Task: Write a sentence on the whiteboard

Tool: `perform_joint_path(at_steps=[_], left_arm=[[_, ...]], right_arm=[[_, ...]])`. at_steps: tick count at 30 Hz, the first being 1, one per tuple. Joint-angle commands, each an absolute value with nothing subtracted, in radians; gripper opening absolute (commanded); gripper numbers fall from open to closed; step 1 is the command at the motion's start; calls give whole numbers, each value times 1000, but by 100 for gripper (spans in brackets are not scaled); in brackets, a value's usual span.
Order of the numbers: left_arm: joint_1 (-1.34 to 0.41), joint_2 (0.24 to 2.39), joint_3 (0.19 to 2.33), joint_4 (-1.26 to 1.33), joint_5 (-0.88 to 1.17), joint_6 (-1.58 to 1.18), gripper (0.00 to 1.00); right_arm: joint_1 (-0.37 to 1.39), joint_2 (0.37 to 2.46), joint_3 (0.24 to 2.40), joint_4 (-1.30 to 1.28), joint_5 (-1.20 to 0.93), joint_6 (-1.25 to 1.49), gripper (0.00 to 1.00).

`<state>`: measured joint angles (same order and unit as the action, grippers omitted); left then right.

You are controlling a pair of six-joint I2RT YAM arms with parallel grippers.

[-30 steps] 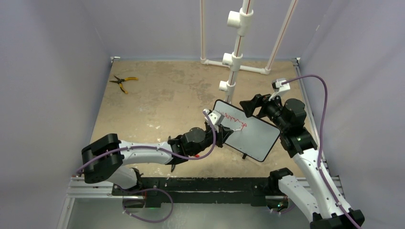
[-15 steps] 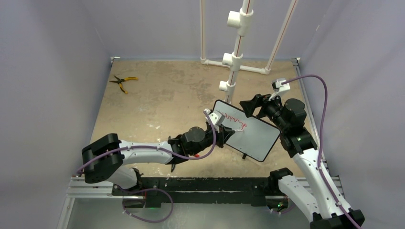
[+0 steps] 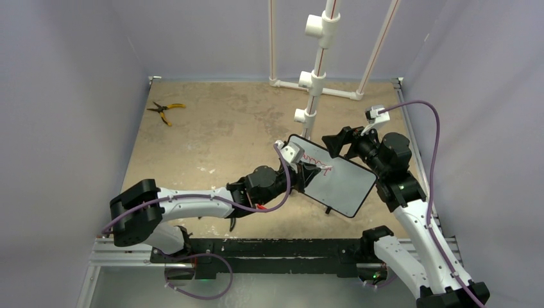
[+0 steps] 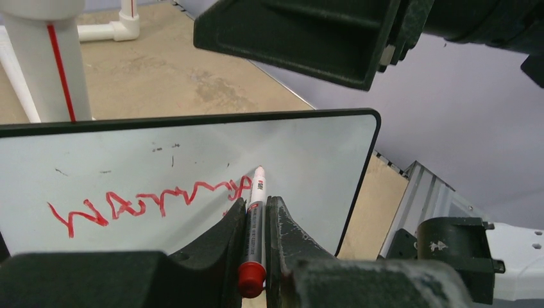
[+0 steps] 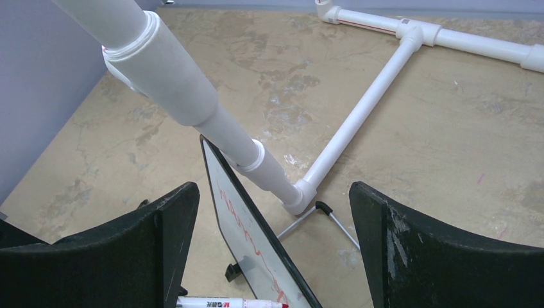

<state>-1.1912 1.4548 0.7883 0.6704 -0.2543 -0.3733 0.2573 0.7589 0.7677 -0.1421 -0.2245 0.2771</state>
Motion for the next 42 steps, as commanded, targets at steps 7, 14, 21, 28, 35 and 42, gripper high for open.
perform_joint_path(at_steps=[7, 14, 21, 28, 35, 42], left_arm=[[-1189, 1475, 861, 702, -276, -323, 0], [-1189, 1477, 813, 695, -273, -348, 0], [-1189, 1470, 758, 695, -272, -373, 0], [-1189, 1467, 720, 688, -264, -383, 0], [-1189, 1468, 747, 695, -269, -358, 0], [-1189, 1474, 786, 709, -276, -336, 0]], right_arm=[[262, 750, 764, -109, -209, 285, 89], [261, 751, 762, -107, -212, 285, 89], [262, 751, 763, -109, -212, 285, 89], [262, 751, 762, -111, -210, 285, 90], [261, 752, 764, -111, -208, 285, 90], [261, 755, 764, -111, -207, 285, 90]])
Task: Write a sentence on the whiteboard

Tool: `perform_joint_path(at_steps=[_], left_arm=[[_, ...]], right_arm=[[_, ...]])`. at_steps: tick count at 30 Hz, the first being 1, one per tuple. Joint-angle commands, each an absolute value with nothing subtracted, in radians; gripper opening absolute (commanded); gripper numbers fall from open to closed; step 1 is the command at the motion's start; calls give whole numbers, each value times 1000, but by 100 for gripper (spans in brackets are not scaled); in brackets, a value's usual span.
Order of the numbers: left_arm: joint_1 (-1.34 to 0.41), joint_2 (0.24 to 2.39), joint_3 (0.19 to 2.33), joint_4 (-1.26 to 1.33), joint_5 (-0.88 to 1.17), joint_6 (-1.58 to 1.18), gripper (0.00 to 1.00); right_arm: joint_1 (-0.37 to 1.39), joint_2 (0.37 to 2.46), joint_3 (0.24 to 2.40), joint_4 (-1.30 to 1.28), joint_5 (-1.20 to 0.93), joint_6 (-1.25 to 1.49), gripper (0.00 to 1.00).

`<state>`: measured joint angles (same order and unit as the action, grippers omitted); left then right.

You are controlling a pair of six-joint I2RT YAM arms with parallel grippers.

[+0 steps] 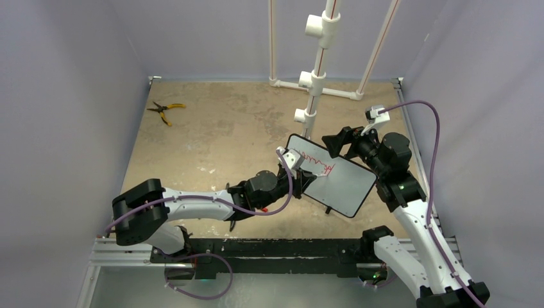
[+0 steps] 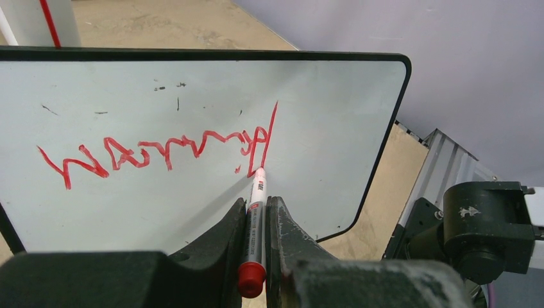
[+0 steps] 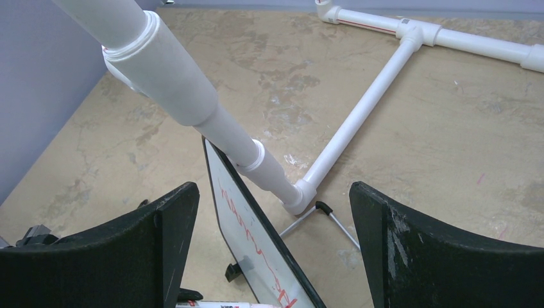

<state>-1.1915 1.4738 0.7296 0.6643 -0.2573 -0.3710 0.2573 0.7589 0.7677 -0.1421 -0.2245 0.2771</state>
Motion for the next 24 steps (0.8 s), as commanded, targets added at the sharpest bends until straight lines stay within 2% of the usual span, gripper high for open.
perform_joint_path(at_steps=[1, 24], left_arm=[[-1189, 1475, 791, 712, -276, -333, 0], [-1189, 1527, 813, 741, -224, -368, 0]], right_arm=[[262, 754, 764, -111, -207, 285, 90], [261, 753, 762, -110, -207, 285, 90]])
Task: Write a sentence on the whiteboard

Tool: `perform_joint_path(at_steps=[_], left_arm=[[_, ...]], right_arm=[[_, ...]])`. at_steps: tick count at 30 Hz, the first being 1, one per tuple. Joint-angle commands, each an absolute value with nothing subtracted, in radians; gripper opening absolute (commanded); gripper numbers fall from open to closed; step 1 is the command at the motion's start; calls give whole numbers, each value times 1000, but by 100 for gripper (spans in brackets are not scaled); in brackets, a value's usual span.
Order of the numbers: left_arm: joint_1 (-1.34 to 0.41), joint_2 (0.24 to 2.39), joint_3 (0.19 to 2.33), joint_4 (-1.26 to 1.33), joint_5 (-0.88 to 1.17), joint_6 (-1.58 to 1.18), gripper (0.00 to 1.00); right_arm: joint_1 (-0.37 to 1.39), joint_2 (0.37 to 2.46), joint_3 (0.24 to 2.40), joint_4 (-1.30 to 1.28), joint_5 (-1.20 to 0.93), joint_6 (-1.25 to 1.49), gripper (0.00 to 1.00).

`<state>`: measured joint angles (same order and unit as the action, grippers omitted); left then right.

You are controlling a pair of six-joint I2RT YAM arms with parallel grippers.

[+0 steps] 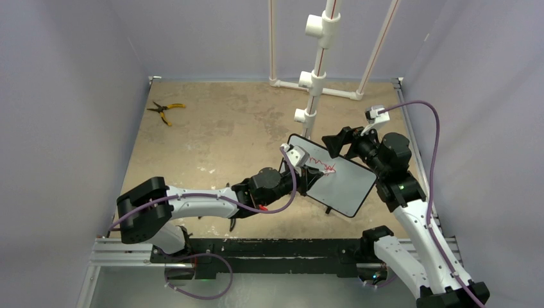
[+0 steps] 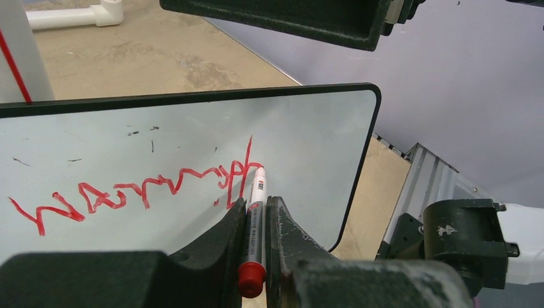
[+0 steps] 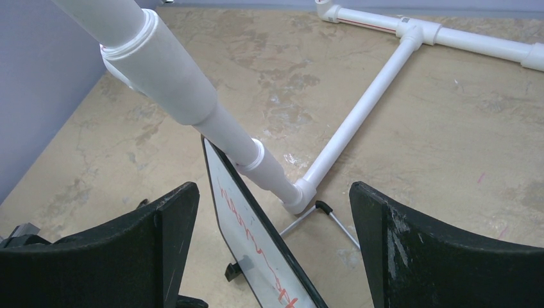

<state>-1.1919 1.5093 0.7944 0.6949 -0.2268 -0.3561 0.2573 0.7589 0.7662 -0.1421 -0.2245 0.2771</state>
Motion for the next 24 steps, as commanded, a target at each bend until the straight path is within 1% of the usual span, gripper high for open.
perform_joint_path(at_steps=[1, 14, 24], left_arm=[[-1189, 1528, 809, 742, -223, -371, 0], [-1190, 1500, 732, 741, -231, -410, 0], [-1192, 1476, 721, 737, -234, -415, 0]], right_arm=[[262, 754, 762, -110, -207, 285, 90], [262, 751, 761, -110, -206, 286, 90], [262, 749, 762, -110, -204, 285, 90]])
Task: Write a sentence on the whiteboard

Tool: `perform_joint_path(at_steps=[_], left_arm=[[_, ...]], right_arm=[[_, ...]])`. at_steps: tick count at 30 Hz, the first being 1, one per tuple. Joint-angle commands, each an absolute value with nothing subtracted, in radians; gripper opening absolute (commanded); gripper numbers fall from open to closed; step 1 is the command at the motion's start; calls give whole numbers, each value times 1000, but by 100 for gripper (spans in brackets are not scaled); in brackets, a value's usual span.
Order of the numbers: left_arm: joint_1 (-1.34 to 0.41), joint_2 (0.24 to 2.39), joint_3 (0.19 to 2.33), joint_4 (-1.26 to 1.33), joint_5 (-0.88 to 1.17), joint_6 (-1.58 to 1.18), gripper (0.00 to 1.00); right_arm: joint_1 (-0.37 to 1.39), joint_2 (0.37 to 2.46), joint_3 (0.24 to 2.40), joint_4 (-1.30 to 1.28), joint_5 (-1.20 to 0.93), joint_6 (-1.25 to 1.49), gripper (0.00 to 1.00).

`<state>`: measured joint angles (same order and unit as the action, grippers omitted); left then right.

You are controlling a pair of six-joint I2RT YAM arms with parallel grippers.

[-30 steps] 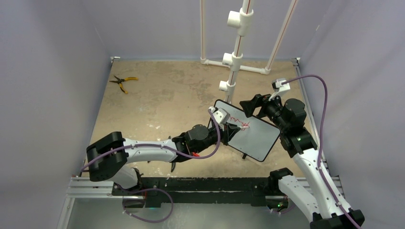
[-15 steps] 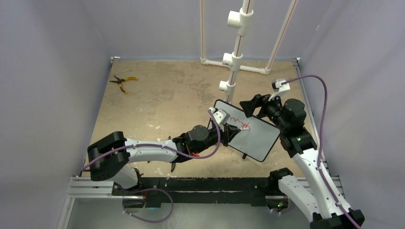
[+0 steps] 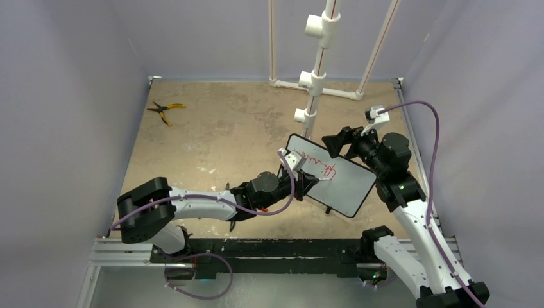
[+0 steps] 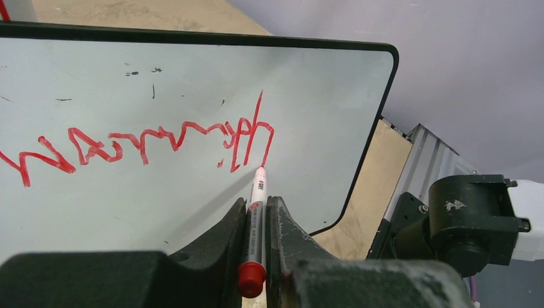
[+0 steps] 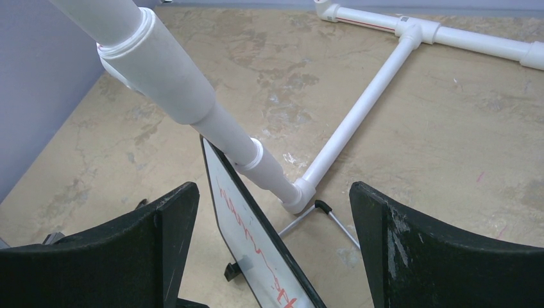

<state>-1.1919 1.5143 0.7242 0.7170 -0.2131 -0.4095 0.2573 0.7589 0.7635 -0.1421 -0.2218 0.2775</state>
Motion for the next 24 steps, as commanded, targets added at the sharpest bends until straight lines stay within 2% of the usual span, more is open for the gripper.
perform_joint_path(at_steps=[1, 8, 24], left_arm=[[-1192, 1470, 727, 735, -235, -412, 0], [-1193, 1443, 780, 739, -227, -405, 0], [-1216, 1532, 859, 754, -169, -416, 0]], right_arm=[[262, 748, 762, -110, -204, 285, 90], [261, 734, 762, -108, -198, 287, 91], [262, 727, 761, -103, -201, 288, 91]])
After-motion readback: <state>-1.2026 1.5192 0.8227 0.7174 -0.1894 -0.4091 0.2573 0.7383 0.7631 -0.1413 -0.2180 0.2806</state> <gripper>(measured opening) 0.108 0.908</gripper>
